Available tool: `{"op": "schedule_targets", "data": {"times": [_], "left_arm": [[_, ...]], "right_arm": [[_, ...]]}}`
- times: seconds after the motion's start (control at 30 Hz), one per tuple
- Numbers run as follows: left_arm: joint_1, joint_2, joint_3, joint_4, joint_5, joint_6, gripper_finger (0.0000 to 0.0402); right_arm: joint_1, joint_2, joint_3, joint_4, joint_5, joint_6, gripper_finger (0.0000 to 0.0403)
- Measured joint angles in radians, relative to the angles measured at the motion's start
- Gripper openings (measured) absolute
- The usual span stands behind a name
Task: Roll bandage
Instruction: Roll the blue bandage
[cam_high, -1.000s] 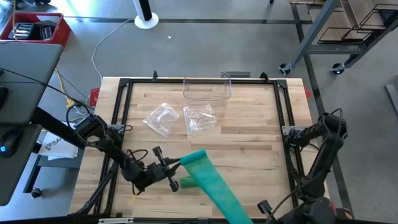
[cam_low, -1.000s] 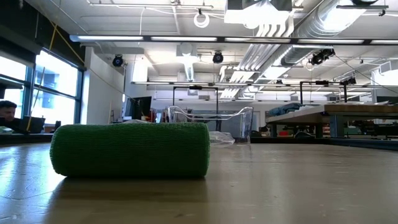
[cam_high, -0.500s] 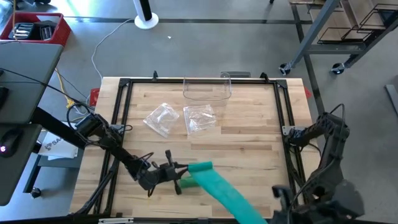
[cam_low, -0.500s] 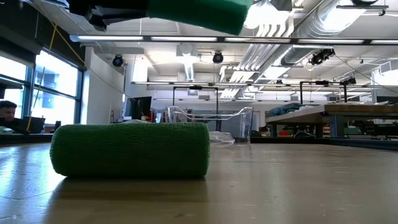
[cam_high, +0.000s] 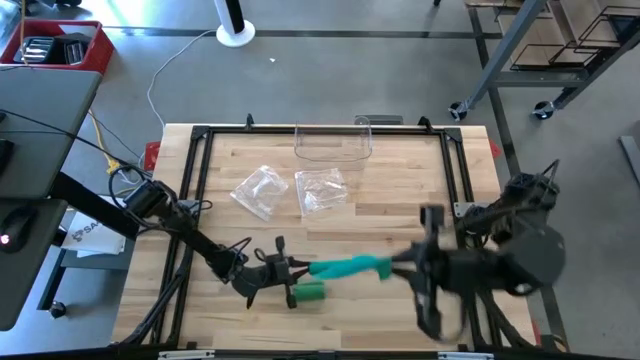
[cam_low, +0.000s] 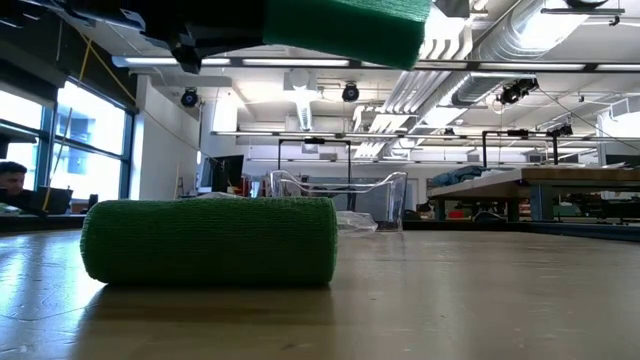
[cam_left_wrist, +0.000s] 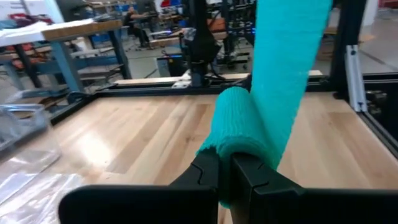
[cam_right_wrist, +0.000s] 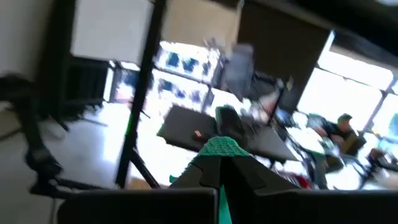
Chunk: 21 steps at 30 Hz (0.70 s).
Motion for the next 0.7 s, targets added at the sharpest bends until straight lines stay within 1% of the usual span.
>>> {"op": "schedule_targets", "data": {"times": [0.17,0.3,0.4,0.47,0.53,0.7], "left_arm": [[0.019,0.012,0.020,0.002,0.068,0.002,0.0000],[0.033,0.077,0.105,0.006,0.124,0.056,0.0000],[0.038,0.142,0.186,0.004,0.166,0.118,0.0000],[0.037,0.175,0.231,0.001,0.183,0.152,0.0000],[0.035,0.194,0.272,0.003,0.228,0.168,0.0000],[0.019,0.211,0.356,0.002,0.399,0.216,0.0000]], "right_arm": [[-0.113,-0.001,0.074,-0.171,-0.002,0.104,0.0000],[-0.203,-0.003,0.118,-0.275,-0.005,0.153,0.0000],[-0.258,-0.017,0.126,-0.377,-0.006,0.214,0.0000],[-0.289,-0.033,0.126,-0.482,-0.007,0.281,0.0000],[-0.320,-0.048,0.126,-0.610,-0.007,0.371,0.0000],[-0.375,-0.063,0.126,-0.953,0.027,0.639,0.0000]]}}
